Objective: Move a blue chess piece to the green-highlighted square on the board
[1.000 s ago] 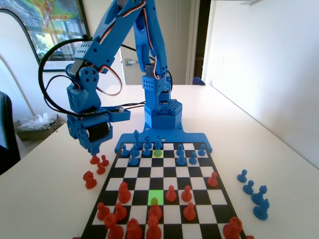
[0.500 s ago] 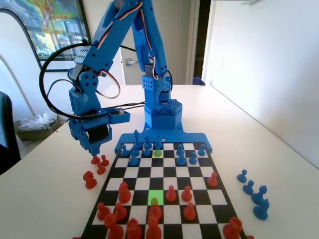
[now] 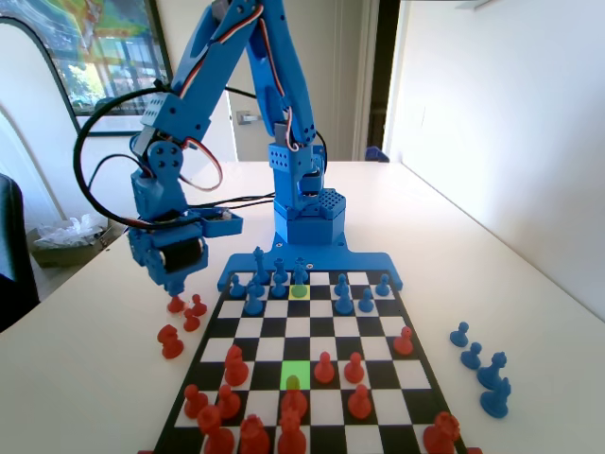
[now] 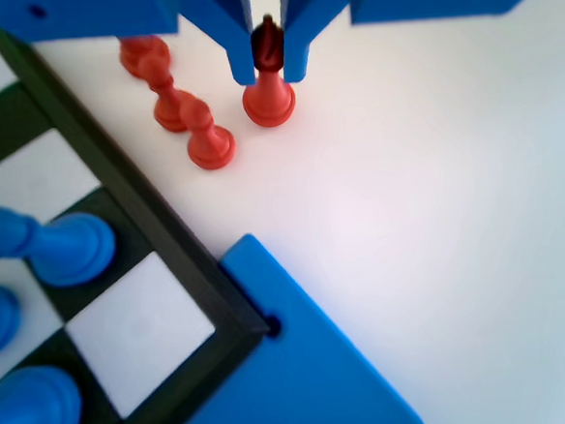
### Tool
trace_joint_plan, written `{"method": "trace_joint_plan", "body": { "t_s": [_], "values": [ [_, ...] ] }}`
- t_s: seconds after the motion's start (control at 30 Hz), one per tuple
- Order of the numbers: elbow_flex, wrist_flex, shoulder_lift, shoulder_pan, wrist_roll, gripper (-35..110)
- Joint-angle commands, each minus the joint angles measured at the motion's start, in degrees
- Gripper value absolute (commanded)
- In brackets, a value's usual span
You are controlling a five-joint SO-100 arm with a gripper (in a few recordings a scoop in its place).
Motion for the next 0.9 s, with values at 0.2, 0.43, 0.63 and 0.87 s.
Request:
{"method": "trace_joint_plan", "body": {
  "t_s": [0.2, 0.43, 0.63, 0.87],
  "values": [
    [0.79, -1.85, 1.93, -0.44, 0.70, 5],
    [2.20, -3.16, 1.93, -1.05, 1.05, 5],
    [2.64, -3.25, 1.93, -1.41, 1.32, 6],
    [2.64, -3.52, 1.93, -1.32, 0.97, 9]
  ]
}}
